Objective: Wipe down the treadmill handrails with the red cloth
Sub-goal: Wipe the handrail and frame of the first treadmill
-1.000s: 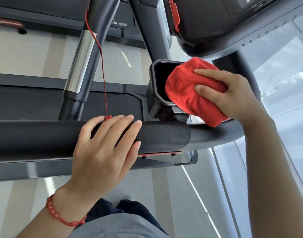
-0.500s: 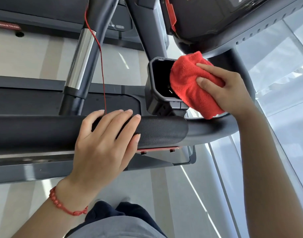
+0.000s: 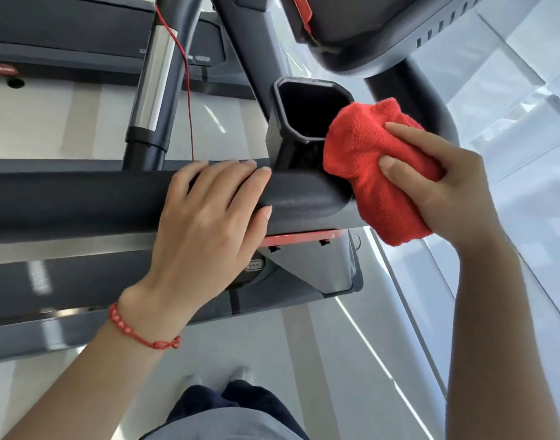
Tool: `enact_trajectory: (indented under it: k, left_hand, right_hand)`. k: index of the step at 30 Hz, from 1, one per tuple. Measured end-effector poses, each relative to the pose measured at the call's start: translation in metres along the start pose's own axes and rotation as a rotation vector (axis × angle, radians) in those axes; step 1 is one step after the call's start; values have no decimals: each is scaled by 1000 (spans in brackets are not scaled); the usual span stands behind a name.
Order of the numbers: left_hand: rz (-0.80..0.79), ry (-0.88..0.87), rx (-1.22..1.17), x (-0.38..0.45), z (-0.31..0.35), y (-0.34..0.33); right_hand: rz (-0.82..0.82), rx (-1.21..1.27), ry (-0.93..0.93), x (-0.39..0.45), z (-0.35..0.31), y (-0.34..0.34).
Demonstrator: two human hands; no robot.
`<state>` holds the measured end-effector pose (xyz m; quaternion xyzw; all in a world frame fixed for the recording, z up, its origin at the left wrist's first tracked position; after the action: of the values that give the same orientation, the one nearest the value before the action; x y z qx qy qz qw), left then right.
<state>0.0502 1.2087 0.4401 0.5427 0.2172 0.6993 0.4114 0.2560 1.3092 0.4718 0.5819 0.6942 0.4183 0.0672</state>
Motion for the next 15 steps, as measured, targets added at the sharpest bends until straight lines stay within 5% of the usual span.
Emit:
enact_trajectory:
  k: [8, 15]
  left_hand:
    - [-12, -49, -54, -31, 6, 5]
    - [-39, -20, -112, -68, 6, 11]
  right_hand:
    - [223, 70, -52, -78, -15, 4]
    - [220, 140, -76, -127, -22, -8]
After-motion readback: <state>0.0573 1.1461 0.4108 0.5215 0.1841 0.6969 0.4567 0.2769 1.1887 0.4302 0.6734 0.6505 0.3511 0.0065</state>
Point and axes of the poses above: each hand's wrist, its own x-axis towards the middle knuckle, its own y-axis out of the back of the hand, z = x × y, the point moved 9 cm from there along x, towards the middle knuckle, and after that the axes turned 11 degrees about y, right-handed, at the moved point
